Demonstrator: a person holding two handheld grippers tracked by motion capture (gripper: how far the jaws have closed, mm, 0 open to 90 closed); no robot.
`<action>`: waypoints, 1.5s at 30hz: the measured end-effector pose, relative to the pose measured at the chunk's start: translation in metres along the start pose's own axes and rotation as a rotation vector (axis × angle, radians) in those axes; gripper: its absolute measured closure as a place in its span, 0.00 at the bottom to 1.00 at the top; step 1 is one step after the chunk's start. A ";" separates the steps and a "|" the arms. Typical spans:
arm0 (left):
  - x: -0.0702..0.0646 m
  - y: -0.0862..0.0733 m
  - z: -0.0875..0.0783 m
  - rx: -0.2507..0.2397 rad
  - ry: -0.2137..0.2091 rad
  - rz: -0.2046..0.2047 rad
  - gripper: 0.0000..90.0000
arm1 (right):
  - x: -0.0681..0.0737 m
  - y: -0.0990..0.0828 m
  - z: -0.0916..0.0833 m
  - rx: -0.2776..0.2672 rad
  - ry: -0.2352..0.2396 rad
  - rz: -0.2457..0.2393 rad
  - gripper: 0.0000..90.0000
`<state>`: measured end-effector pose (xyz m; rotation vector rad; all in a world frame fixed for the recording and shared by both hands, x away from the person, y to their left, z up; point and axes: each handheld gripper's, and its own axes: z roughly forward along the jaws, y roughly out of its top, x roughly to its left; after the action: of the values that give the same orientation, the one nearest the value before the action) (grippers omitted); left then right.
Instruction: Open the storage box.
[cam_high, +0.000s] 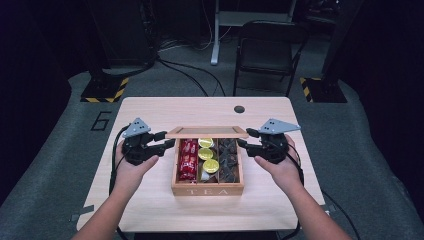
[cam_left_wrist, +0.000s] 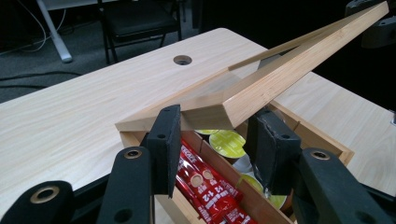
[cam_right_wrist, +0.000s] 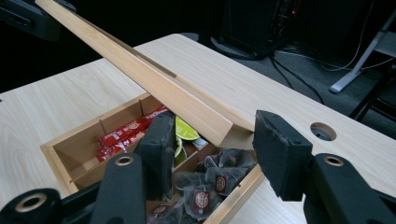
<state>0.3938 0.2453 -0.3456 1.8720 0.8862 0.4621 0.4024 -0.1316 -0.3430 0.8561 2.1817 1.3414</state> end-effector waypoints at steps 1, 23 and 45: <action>0.001 0.001 0.000 0.001 0.000 0.008 0.62 | 0.000 0.000 0.000 0.000 -0.002 -0.001 0.55; 0.010 0.014 0.007 -0.033 0.016 -0.007 0.62 | -0.012 0.014 0.012 -0.008 -0.033 -0.004 0.56; 0.024 0.015 0.034 -0.020 0.063 0.008 0.62 | -0.020 0.024 0.017 -0.014 -0.037 0.015 0.56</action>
<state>0.4371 0.2387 -0.3495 1.8517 0.9126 0.5353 0.4337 -0.1267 -0.3282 0.8868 2.1399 1.3356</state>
